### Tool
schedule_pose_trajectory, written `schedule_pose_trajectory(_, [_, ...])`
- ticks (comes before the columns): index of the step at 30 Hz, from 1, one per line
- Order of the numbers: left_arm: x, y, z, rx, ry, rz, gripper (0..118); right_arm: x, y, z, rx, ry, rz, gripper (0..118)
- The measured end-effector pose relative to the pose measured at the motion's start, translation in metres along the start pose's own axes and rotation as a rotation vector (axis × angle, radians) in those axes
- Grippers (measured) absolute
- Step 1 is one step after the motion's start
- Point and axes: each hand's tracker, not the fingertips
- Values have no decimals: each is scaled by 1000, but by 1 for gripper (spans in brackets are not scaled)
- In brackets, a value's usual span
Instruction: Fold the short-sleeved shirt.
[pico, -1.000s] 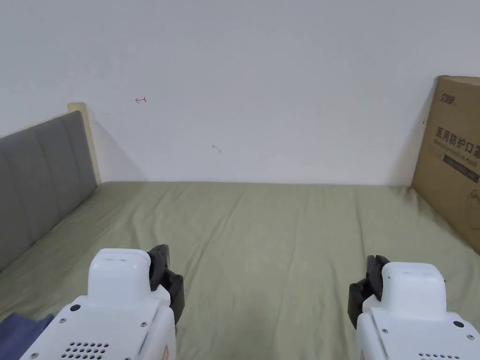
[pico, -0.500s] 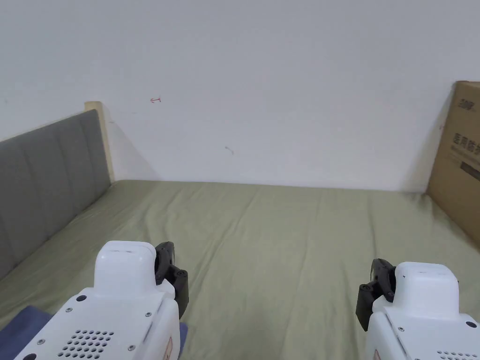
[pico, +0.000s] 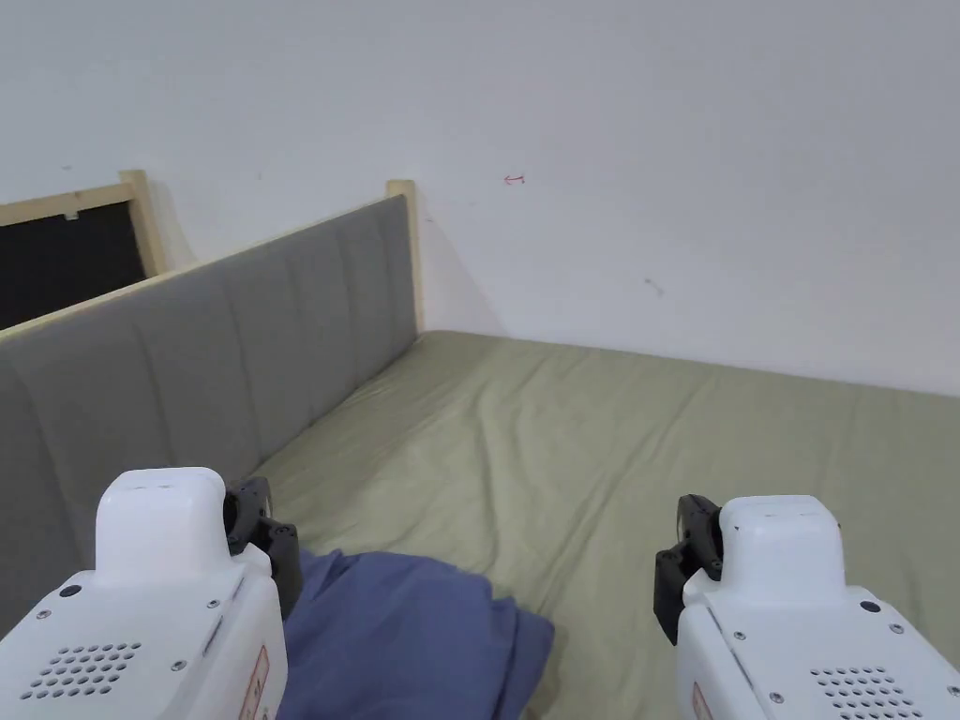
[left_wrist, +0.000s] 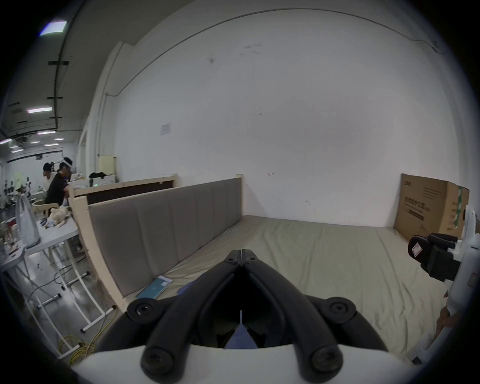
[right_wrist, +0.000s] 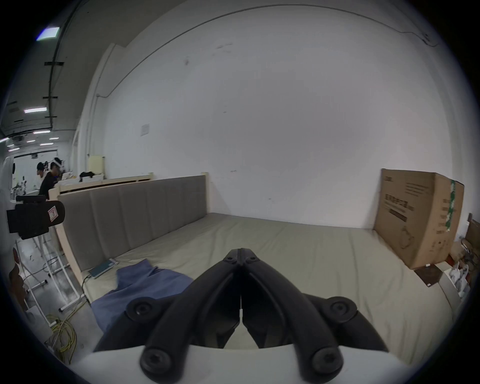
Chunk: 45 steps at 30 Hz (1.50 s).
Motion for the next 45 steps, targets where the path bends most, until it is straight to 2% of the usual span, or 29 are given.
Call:
schedule_pose_trajectory(7, [-8, -22, -34, -117, 9, 16, 0, -11, -9, -12, -46, 26, 14, 0])
schedule_pose_trajectory(16, [3, -112, -149, -550, -38, 60, 0, -1, -37, -35, -172, -11, 24, 0])
schedule_pose_trajectory(17, [4, -122, -159, -572, -67, 66, 13, 1, -40, -41, -185, -15, 22, 0])
schedule_pose_trajectory(18, [5, -131, -167, -570, -69, 78, 34, 2, -42, -46, -199, -20, 18, 0])
schedule_pose_trajectory(19, [7, -140, -176, -584, -74, 82, 63, 4, -44, -52, -212, -22, 11, 0])
schedule_pose_trajectory(20, [8, -147, -184, -610, -79, 95, 83, 6, -46, -56, -221, -21, 5, 0])
schedule_pose_trajectory(21, [8, -154, -196, -655, -86, 121, 93, 7, -48, -62, -235, -23, 1, 0])
schedule_pose_trajectory(22, [9, -162, -208, -700, -97, 144, 93, 8, -50, -67, -247, -25, -1, 0])
schedule_pose_trajectory(23, [11, -170, -214, -734, -100, 162, 116, 9, -53, -71, -257, -24, 2, 0])
schedule_pose_trajectory(24, [13, -175, -219, -732, -102, 166, 118, 9, -55, -74, -267, -25, 9, 0])
schedule_pose_trajectory(30, [43, -218, -252, -910, -190, 129, 116, 13, -73, -87, -341, -29, 30, 0])
schedule_pose_trajectory(31, [48, -227, -254, -974, -174, 99, 116, 14, -75, -88, -352, -32, 28, 0])
schedule_pose_trajectory(32, [57, -229, -251, -931, -106, -2, 114, 15, -77, -89, -361, -33, 27, 0])
schedule_pose_trajectory(33, [64, -227, -246, -896, -107, -48, 112, 16, -79, -89, -368, -34, 26, 0])
schedule_pose_trajectory(34, [66, -221, -244, -918, -107, -45, 105, 18, -80, -90, -374, -35, 25, 0])
schedule_pose_trajectory(35, [64, -214, -245, -919, -127, -29, 87, 19, -81, -92, -380, -37, 22, 0])
schedule_pose_trajectory(37, [59, -206, -247, -926, -151, -32, 61, 20, -84, -94, -393, -40, 6, 0])
schedule_pose_trajectory(39, [47, -202, -249, -933, -141, -32, 16, 20, -85, -95, -406, -37, -23, 0])
schedule_pose_trajectory(40, [41, -201, -249, -927, -130, -1, 4, 20, -86, -94, -407, -32, -34, 0])
schedule_pose_trajectory(42, [28, -202, -251, -955, -157, 142, 4, 18, -89, -93, -413, -26, -34, 0])
schedule_pose_trajectory(45, [15, -201, -258, -971, -171, 220, 4, 15, -91, -89, -426, -24, -34, 0])
